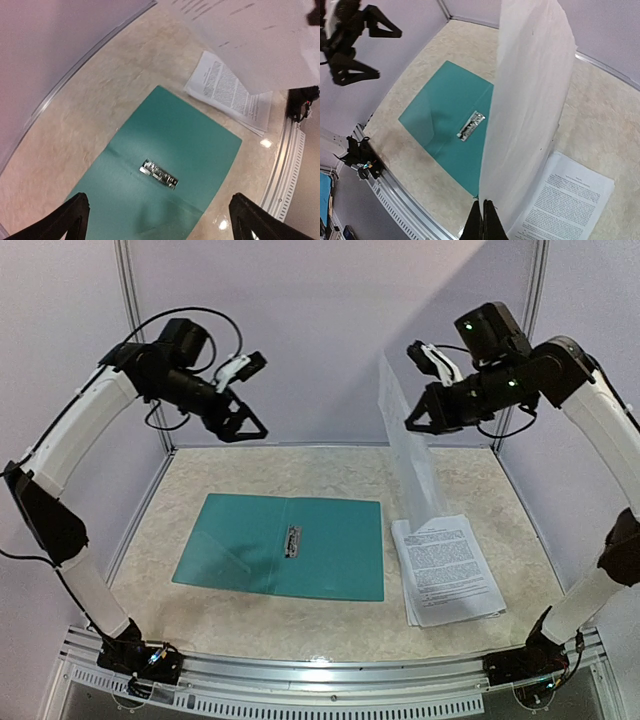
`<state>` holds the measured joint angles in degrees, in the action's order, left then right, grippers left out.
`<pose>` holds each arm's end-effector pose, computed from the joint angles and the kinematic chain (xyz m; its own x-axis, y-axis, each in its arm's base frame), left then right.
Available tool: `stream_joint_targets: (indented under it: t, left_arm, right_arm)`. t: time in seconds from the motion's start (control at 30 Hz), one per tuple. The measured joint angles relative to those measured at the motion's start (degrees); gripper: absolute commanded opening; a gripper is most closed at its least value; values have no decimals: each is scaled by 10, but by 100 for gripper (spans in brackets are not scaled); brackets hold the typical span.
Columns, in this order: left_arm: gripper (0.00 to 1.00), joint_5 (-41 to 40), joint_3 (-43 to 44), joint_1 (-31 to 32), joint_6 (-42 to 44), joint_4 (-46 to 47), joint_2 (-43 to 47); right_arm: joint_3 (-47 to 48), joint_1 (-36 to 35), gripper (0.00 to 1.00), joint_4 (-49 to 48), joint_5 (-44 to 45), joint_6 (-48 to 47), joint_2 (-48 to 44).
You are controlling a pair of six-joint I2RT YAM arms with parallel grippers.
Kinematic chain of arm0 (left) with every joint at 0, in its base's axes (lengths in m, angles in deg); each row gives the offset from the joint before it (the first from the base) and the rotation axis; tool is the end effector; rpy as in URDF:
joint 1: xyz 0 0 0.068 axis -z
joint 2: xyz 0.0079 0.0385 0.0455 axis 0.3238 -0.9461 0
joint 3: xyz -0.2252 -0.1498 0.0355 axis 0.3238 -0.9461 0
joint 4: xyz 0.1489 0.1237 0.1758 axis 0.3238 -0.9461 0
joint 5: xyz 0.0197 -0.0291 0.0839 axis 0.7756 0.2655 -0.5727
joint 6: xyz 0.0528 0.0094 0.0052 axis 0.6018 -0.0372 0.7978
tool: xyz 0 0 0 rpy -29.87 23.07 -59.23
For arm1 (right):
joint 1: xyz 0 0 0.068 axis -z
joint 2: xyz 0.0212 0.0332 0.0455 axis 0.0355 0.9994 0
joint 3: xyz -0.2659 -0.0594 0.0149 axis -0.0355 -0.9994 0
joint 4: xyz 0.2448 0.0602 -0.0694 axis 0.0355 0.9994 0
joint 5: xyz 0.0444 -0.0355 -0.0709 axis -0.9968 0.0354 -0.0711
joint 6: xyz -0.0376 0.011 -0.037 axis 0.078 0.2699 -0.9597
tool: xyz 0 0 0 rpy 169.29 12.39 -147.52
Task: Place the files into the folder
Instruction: Pass from the right arm to the left
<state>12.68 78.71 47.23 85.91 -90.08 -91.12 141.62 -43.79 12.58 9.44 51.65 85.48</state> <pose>0.2978 -0.1784 0.4291 -0.4007 0.5354 -0.7435 0.8557 0.5086 -0.0949 0.2119 0.1945 0.4665 -0.6876 -0.2347 -0.6871 -0.5501 0.7861 0.2820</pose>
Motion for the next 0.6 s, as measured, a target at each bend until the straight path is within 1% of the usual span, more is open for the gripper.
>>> stream_joint_targets:
  t: [0.1, 0.13, 0.2, 0.23, 0.3, 0.33, 0.47, 0.53, 0.6]
  left_arm:
    - [100, 24, -79, -97, 8, -3, 58]
    - [99, 31, -105, -129, 17, -6, 81]
    - [100, 42, -144, -188, 41, -16, 127]
    - [100, 46, -162, -218, 59, -21, 154]
    - [99, 48, -189, -263, 107, -34, 213]
    - [100, 49, -196, -273, 127, -39, 238]
    - [100, 74, -226, -277, 218, -69, 341]
    - [100, 105, -224, -277, 259, -89, 365]
    - [100, 142, -213, -273, 299, -99, 370]
  right_arm:
    - [138, -65, 0, 22, 42, -4, 98]
    - [209, -90, 0, 31, 57, -10, 151]
    - [290, -124, 0, 27, 76, -26, 226]
    - [312, -142, 0, 20, 83, -40, 257]
    - [315, -178, 0, 7, 93, -70, 296]
    - [304, -200, 0, -1, 94, -92, 308]
    - [242, -268, 0, -36, 81, -160, 313]
    - [215, -292, 0, -59, 59, -181, 302]
    - [183, -298, 0, -80, 39, -194, 280]
